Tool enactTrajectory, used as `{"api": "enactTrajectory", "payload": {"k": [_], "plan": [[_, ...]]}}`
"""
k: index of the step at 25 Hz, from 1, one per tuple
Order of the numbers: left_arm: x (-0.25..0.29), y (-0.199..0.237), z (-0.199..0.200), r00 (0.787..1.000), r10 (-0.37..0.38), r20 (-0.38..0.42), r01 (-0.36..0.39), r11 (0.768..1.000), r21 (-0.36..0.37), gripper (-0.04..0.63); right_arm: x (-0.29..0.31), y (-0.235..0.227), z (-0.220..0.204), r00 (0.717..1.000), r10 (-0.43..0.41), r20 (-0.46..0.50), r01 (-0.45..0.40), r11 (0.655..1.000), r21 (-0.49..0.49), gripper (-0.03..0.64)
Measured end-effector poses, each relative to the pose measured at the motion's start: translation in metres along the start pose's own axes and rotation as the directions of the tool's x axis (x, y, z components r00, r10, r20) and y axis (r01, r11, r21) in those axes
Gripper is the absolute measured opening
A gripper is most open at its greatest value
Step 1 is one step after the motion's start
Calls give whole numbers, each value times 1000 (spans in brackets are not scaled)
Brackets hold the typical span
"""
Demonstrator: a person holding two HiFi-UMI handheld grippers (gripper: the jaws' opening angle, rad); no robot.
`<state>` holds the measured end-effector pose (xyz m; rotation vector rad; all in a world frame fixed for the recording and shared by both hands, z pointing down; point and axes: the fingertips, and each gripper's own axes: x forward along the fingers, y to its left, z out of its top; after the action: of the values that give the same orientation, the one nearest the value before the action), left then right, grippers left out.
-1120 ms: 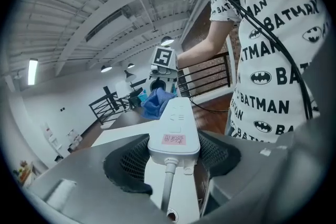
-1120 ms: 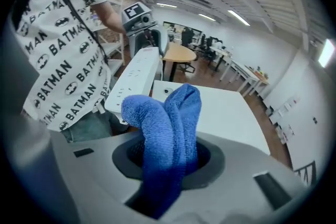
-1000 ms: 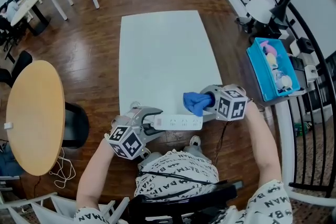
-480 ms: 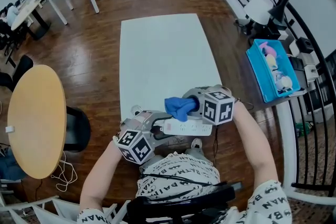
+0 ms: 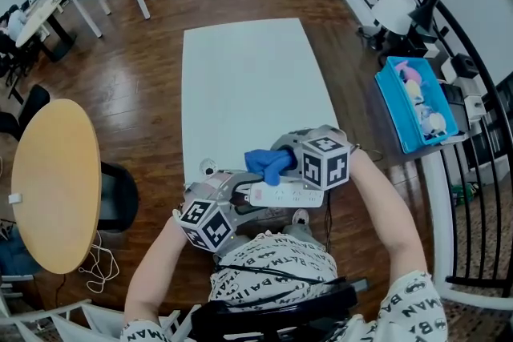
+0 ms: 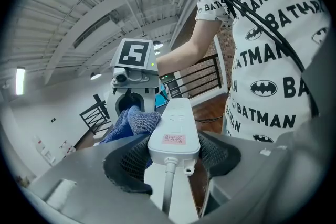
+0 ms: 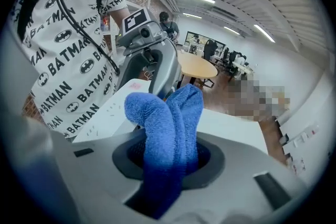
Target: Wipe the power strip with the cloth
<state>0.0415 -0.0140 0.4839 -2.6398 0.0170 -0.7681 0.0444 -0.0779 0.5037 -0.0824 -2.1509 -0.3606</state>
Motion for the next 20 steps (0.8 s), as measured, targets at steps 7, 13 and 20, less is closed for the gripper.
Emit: {"api": "enactTrajectory", "payload": {"k": [7, 13, 20], "plan": [[-15, 6, -6, 1000, 27, 7, -27, 999, -33, 287, -8, 16, -35, 995, 25, -101, -25, 1000, -2, 129], [-28, 23, -15, 998, 70, 2, -70, 995, -64, 287, -25, 24, -78, 984, 8, -178, 5, 997, 72, 129], [-36, 32, -23, 993, 115, -3, -115, 988, -102, 288, -44, 25, -96, 983, -59, -175, 83, 987, 136, 129]]}}
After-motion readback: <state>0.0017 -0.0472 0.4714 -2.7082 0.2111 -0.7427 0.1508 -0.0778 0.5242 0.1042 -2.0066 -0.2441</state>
